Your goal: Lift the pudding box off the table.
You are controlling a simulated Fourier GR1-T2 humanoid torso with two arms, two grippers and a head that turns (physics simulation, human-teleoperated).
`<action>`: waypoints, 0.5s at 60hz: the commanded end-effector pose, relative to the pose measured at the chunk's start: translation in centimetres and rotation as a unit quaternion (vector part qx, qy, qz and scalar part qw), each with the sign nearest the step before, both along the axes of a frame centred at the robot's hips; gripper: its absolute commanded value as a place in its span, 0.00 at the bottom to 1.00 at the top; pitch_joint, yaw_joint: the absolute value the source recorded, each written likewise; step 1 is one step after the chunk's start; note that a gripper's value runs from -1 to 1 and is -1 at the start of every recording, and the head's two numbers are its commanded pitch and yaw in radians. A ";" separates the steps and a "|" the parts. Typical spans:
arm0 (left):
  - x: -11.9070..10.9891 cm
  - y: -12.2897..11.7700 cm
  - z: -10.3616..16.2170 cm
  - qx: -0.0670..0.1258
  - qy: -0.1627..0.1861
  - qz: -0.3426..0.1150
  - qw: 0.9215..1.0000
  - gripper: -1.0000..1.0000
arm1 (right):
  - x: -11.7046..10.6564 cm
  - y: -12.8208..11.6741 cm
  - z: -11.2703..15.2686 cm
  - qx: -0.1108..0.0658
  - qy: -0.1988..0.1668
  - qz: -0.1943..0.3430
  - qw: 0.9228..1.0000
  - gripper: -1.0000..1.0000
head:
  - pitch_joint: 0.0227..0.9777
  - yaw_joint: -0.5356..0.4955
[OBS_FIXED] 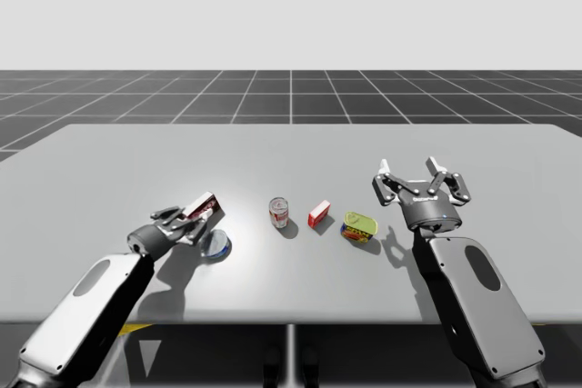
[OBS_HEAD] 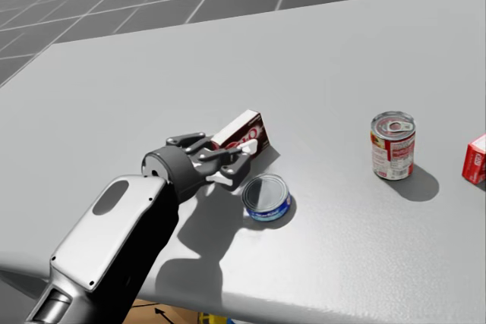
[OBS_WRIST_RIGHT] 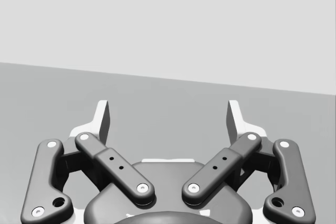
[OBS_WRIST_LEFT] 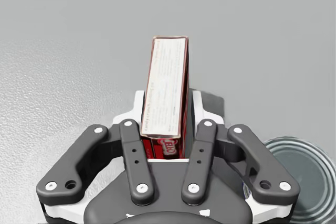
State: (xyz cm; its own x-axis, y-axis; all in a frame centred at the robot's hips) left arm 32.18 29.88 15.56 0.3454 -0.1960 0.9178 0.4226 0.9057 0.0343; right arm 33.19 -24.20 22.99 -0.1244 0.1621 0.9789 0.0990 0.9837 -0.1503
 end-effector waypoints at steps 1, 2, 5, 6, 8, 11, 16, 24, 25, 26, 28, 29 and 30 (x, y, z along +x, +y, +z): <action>-0.1 -0.2 -0.6 0.014 -0.002 -0.006 1.000 1.00 | 0.0 0.0 0.0 0.001 -0.001 -0.001 1.000 0.00 | 0.80 0.90; -0.2 -0.2 -0.7 0.015 -0.002 -0.007 1.000 1.00 | 0.0 0.0 0.0 0.001 -0.001 -0.001 1.000 0.00 | 0.80 0.90; -0.2 -0.3 -0.7 0.017 -0.002 -0.009 1.000 1.00 | 0.0 0.0 0.0 0.001 -0.001 -0.001 1.000 0.00 | 0.80 0.90; -0.2 -0.3 -0.7 0.017 -0.002 -0.009 1.000 1.00 | 0.0 -0.1 0.0 0.001 -0.001 -0.001 1.000 0.00 | 0.80 0.90; -0.3 -0.3 -0.8 0.015 -0.001 -0.011 1.000 1.00 | 0.0 -0.1 0.0 0.001 -0.001 -0.001 1.000 0.00 | 0.79 0.90; -0.3 -0.3 -0.8 0.013 0.000 -0.012 1.000 1.00 | 0.0 -0.1 0.0 0.001 -0.001 0.000 1.000 0.00 | 0.78 0.90; -0.4 -0.3 -0.9 0.013 0.001 -0.014 1.000 1.00 | 0.0 -0.1 0.0 0.002 -0.001 -0.001 1.000 0.00 | 0.73 0.91; -0.4 -0.4 -1.0 0.015 0.002 -0.017 1.000 1.00 | 0.0 -0.2 0.0 0.003 0.000 -0.003 1.000 0.00 | 0.62 0.91; -0.4 -0.5 -1.0 0.015 0.002 -0.017 1.000 1.00 | -0.1 -0.2 0.0 0.005 0.001 -0.002 1.000 0.00 | 0.59 0.92; -0.4 -0.5 -1.0 0.015 0.002 -0.017 1.000 1.00 | -0.1 -0.2 0.0 0.005 0.000 -0.002 1.000 0.00 | 0.58 0.92; -0.5 -0.5 -1.0 0.016 0.002 -0.017 1.000 1.00 | -0.1 -0.2 0.1 0.005 0.000 -0.002 1.000 0.00 | 0.55 0.92; -0.5 -0.5 -1.0 0.016 0.002 -0.017 1.000 1.00 | -0.1 -0.2 0.1 0.006 0.000 -0.002 1.000 0.00 | 0.54 0.92; -0.5 -0.5 -1.0 0.017 0.003 -0.017 1.000 1.00 | -0.1 -0.2 0.1 0.006 0.000 -0.002 1.000 0.00 | 0.53 0.92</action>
